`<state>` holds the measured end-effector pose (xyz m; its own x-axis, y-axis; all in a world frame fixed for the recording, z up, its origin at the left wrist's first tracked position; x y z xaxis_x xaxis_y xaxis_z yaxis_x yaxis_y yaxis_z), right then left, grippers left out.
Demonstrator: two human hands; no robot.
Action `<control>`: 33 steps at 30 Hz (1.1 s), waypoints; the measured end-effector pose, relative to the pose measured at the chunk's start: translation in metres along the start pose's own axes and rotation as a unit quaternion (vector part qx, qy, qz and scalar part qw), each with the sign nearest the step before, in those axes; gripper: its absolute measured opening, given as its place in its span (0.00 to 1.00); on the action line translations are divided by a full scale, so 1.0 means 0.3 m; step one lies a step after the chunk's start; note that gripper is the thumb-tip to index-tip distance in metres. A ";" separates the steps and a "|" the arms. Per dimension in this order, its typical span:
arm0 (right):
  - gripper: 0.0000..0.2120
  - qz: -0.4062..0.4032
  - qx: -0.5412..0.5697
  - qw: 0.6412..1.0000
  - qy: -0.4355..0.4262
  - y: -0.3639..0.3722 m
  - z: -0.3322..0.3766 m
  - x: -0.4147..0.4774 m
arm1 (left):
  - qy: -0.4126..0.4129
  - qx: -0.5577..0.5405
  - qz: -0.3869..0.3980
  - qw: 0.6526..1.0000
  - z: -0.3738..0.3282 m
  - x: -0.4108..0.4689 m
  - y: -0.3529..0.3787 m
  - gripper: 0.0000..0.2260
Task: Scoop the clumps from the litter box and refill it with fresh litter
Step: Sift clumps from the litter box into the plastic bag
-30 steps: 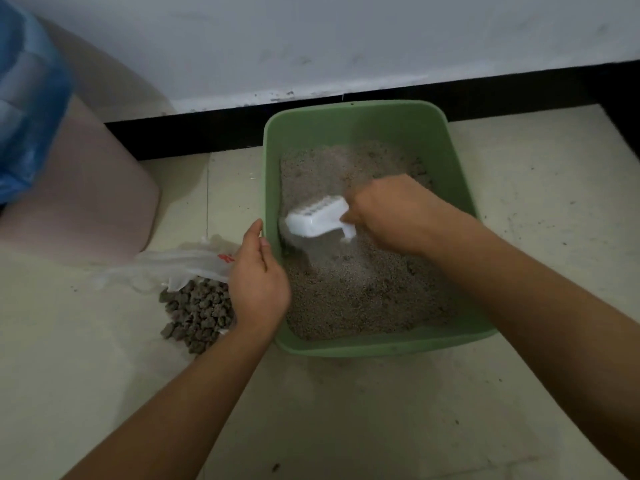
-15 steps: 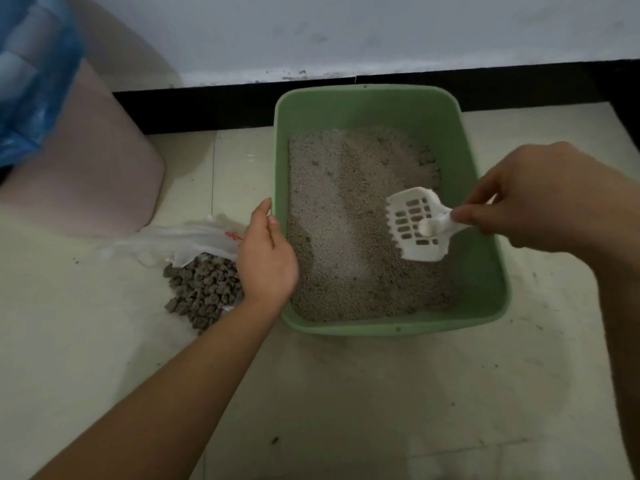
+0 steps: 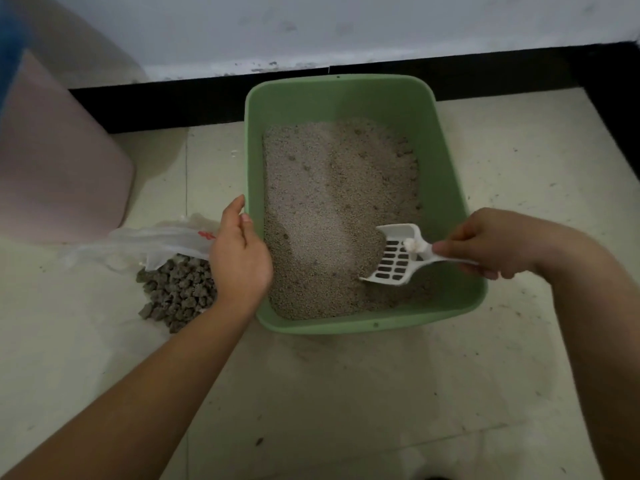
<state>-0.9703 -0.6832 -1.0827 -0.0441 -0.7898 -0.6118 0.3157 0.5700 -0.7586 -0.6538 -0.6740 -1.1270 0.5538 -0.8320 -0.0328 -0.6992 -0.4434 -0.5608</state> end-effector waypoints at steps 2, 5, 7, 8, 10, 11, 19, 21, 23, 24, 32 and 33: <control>0.20 -0.005 -0.008 1.000 -0.023 0.019 0.026 0.003 | 0.001 0.002 -0.001 1.000 -0.002 0.000 0.000 0.18; 0.16 -0.010 -0.066 0.996 -0.053 0.033 0.074 0.016 | 0.005 -0.001 -0.002 1.000 -0.004 -0.002 0.002 0.18; 0.16 -0.022 -0.117 0.991 -0.064 0.034 0.096 0.028 | 0.009 -0.004 -0.004 1.000 -0.007 -0.003 0.003 0.18; 0.16 -0.027 -0.137 0.988 -0.065 0.035 0.100 0.031 | 0.007 -0.006 -0.005 1.000 -0.007 -0.004 0.002 0.18; 0.15 -0.029 -0.150 0.986 -0.063 0.046 0.093 0.033 | 0.009 -0.002 -0.005 1.000 -0.007 -0.002 0.001 0.18; 0.15 -0.022 -0.136 0.989 -0.062 0.061 0.089 0.035 | 0.013 0.001 -0.003 1.000 -0.011 -0.003 0.000 0.18; 0.11 -0.045 0.011 0.994 -0.100 0.300 0.231 0.145 | 0.009 0.012 0.005 1.000 -0.018 -0.002 0.005 0.18; 0.09 -0.069 0.034 0.992 -0.102 0.303 0.265 0.170 | 0.011 0.018 -0.003 1.000 -0.021 -0.005 -0.001 0.18; 0.12 -0.089 0.071 0.989 -0.096 0.298 0.271 0.193 | 0.016 0.021 -0.012 1.000 -0.017 -0.003 -0.003 0.18; 0.14 -0.098 0.090 0.986 -0.096 0.296 0.270 0.199 | 0.017 0.022 -0.013 1.000 -0.012 -0.002 -0.002 0.18; 0.15 -0.204 0.144 0.959 -0.136 0.238 0.234 0.189 | 0.015 0.024 -0.013 1.000 -0.009 0.000 -0.006 0.18; 0.15 -0.218 0.151 0.954 -0.142 0.222 0.231 0.186 | 0.012 0.021 -0.008 1.000 -0.012 -0.003 -0.005 0.18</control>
<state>-0.8860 -0.7050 -1.1517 0.0119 -0.9909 -0.1338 0.5864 0.1153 -0.8018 -0.6549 -0.6739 -1.1234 0.5537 -0.8327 -0.0045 -0.6708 -0.4428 -0.5950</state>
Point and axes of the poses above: each hand's wrist, its own x-axis towards the middle knuckle, its own y-axis out of the palm, z = x × y, the point moved 7 cm from there along x, towards the middle knuckle, and after that the axes turned 10 degrees about -z, right-handed, at the moved point
